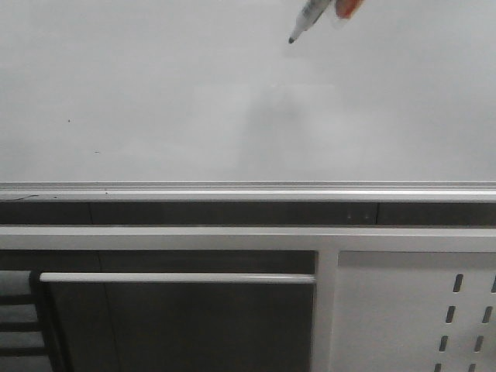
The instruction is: Write number 1 on whiteboard
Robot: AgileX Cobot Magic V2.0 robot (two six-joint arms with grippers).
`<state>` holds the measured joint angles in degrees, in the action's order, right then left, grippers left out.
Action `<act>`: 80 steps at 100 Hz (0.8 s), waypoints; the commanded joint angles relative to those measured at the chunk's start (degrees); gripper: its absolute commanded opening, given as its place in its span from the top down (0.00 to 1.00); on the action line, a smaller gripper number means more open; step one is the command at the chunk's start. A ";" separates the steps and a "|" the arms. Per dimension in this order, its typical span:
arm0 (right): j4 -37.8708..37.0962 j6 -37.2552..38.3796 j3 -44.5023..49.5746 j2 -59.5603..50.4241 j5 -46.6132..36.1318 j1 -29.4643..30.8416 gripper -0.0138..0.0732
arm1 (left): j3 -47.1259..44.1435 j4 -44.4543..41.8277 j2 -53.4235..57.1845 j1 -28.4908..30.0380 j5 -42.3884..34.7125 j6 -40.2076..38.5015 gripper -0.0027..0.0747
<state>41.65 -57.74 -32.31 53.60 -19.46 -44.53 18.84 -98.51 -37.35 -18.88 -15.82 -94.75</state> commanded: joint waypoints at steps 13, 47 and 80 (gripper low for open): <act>0.22 -0.55 -2.02 1.10 -3.23 -0.18 0.91 | 1.53 2.24 0.09 0.13 0.94 -0.50 0.99; 1.28 -0.55 -2.02 4.94 -2.96 -0.18 0.91 | 1.53 2.24 0.09 0.13 0.84 -0.50 0.99; 1.51 -0.55 -2.02 12.18 -6.27 1.45 0.91 | 1.53 2.22 0.09 0.13 0.84 -0.50 0.99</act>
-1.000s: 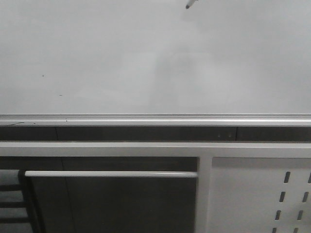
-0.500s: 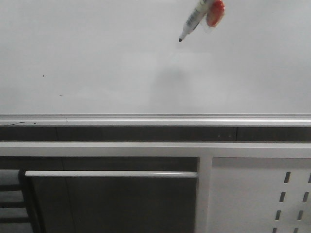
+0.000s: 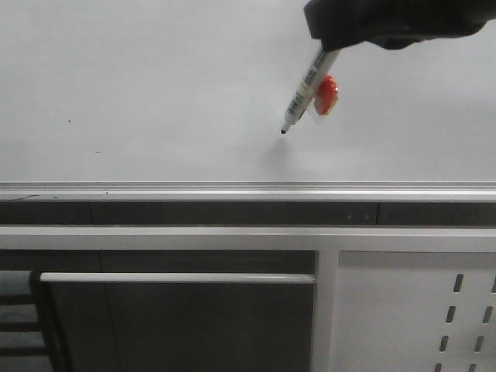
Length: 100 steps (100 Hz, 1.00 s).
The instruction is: Write number 1 on whiteboard
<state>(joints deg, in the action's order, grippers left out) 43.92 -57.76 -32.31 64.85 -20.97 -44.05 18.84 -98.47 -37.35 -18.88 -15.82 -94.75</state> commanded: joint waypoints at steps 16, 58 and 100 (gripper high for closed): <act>-0.77 -0.53 -2.02 4.22 -4.76 1.20 0.91 | 1.53 2.18 0.09 0.13 0.84 -0.50 0.99; -0.74 -0.53 -2.02 0.46 2.36 -0.08 0.91 | 1.53 2.18 0.09 0.13 -0.20 -0.50 0.99; 6.42 -0.53 -0.72 -18.23 26.75 -5.08 0.91 | 1.53 2.18 0.09 0.13 -6.63 -0.50 0.99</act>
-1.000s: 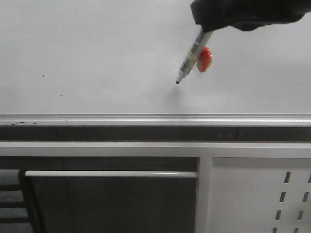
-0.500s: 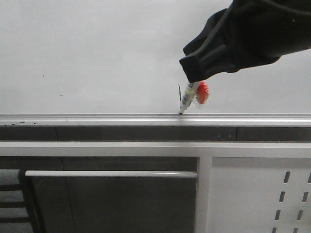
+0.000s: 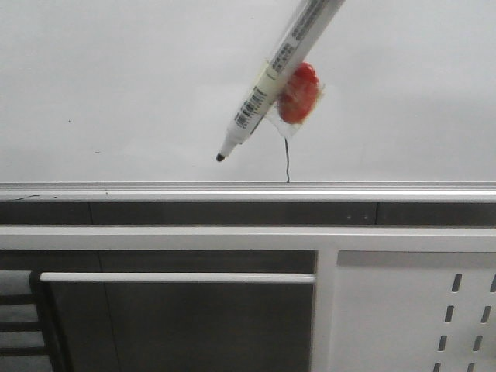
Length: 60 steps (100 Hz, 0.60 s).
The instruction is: Write number 1 on whiteboard
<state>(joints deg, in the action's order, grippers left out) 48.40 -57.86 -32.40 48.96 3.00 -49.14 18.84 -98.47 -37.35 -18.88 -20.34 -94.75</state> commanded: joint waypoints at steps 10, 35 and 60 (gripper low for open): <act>3.66 -0.43 0.87 -3.21 5.62 0.01 0.91 | 1.53 2.18 0.09 0.13 -6.88 0.47 0.99; 4.19 -0.43 0.88 -3.21 6.30 0.01 0.91 | 1.53 2.18 0.09 0.13 -16.60 3.70 0.99; 5.46 -0.43 0.78 -3.21 8.49 0.01 0.91 | 1.53 2.18 0.09 0.13 -21.18 4.43 0.99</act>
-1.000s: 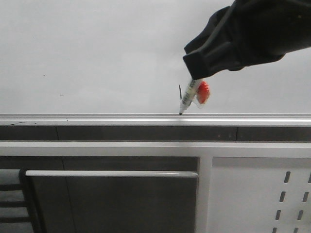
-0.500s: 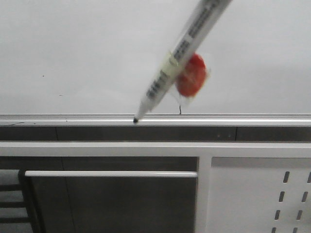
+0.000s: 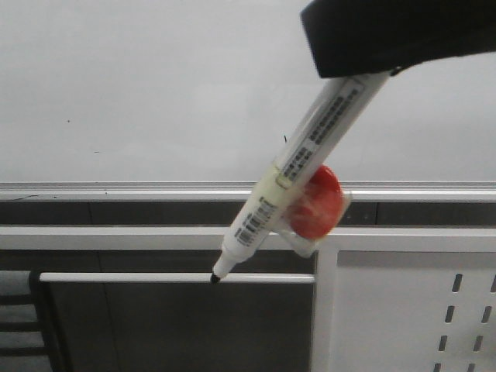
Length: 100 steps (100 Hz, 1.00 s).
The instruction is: Write number 1 on whiteboard
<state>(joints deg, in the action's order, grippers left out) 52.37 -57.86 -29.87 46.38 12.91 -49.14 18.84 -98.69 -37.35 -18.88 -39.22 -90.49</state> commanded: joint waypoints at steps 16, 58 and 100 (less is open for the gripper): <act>2.77 -0.43 -2.65 -0.62 0.40 0.01 0.91 | 1.53 2.40 0.09 0.13 -7.75 3.05 0.99; 2.66 -0.43 -7.31 3.47 1.21 -0.10 0.91 | 1.53 2.40 0.09 0.13 -6.87 4.97 0.54; 2.66 -0.43 -12.05 6.80 2.54 -0.10 0.91 | 3.12 2.40 -0.80 0.13 -6.56 8.11 0.47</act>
<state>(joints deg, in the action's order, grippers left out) 53.83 -57.86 -39.13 53.21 17.06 -49.14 19.07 -99.27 -37.35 -18.88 -45.97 -83.65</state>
